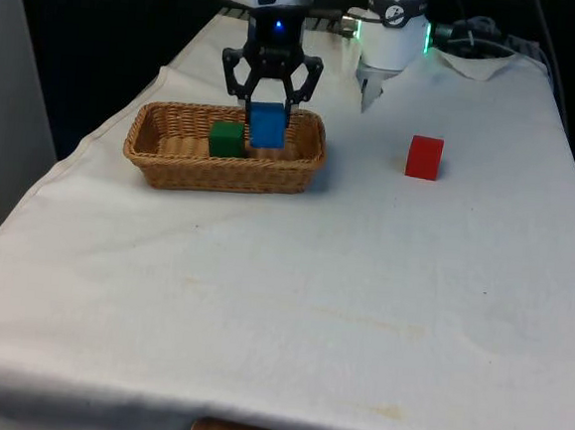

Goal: Pick up exactly two blocks and place them into the basket.

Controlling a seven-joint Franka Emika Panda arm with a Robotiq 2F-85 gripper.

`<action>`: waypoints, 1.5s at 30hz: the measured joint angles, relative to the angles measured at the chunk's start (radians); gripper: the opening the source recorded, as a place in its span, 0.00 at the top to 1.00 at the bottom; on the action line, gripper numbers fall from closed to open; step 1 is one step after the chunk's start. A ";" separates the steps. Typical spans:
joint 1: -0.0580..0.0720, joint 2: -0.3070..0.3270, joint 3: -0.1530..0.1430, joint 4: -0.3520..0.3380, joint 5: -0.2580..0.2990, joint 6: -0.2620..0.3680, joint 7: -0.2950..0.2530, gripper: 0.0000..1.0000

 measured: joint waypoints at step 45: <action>0.020 0.019 0.001 -0.040 0.100 0.032 -0.023 0.00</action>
